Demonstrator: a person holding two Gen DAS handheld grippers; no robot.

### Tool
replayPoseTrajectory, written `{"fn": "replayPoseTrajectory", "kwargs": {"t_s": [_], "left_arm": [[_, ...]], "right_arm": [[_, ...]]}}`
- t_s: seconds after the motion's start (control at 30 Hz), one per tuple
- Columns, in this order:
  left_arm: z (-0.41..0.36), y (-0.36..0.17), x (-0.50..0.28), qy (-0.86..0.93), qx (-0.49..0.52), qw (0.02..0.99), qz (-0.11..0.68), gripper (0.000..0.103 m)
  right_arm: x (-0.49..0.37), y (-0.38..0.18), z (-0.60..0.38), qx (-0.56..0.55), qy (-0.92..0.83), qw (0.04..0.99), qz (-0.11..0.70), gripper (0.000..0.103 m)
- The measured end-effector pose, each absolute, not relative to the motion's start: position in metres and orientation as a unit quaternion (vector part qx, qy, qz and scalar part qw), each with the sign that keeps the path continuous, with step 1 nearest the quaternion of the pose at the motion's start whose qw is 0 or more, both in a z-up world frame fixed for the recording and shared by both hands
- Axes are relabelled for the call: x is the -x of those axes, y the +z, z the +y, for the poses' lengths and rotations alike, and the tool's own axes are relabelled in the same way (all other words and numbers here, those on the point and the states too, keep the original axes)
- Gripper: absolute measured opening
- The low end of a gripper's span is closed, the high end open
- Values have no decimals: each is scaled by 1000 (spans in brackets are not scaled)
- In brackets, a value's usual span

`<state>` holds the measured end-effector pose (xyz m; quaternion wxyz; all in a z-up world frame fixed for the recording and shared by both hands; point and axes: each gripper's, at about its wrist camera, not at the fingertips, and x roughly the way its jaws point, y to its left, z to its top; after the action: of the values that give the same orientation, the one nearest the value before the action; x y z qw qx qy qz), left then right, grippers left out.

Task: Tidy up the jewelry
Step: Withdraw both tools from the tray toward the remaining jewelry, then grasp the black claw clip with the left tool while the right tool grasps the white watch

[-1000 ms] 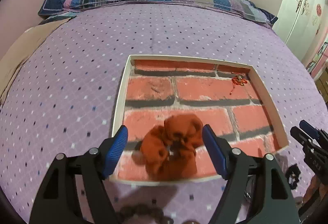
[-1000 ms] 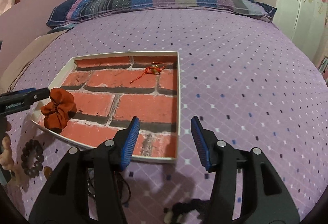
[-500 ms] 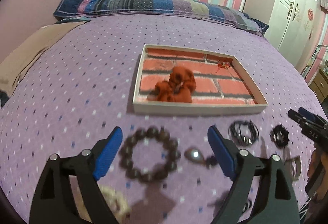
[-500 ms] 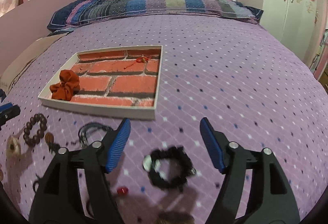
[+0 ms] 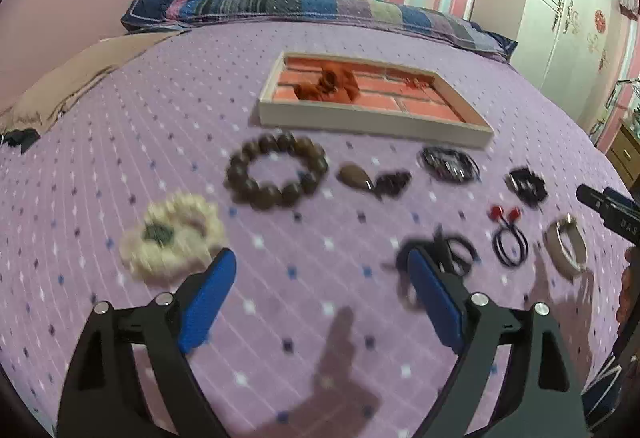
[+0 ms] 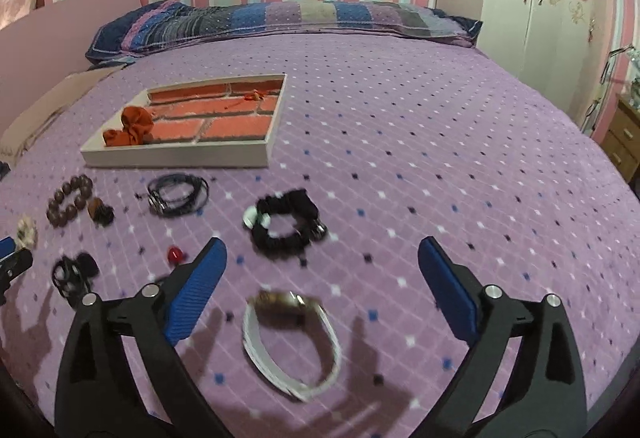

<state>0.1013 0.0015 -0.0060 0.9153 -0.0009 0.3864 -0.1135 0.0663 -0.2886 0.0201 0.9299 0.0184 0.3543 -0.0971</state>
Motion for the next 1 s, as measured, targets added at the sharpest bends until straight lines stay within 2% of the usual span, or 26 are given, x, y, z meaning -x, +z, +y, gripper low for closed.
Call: {"fn": "replayPoseTrajectory", "kwargs": {"t_s": [0.07, 0.7, 1.0], "left_arm": [[-5, -13, -92, -118, -5, 913, 391, 86], [-56, -38, -86, -132, -25, 906, 402, 86], [-76, -45, -104, -124, -44, 907, 401, 86]], "right_arm": [[-57, 15, -289, -14, -102, 930, 354, 98], [-32, -30, -313, -19, -127, 916, 380, 98], [-39, -38, -317, -39, -111, 911, 395, 77]]}}
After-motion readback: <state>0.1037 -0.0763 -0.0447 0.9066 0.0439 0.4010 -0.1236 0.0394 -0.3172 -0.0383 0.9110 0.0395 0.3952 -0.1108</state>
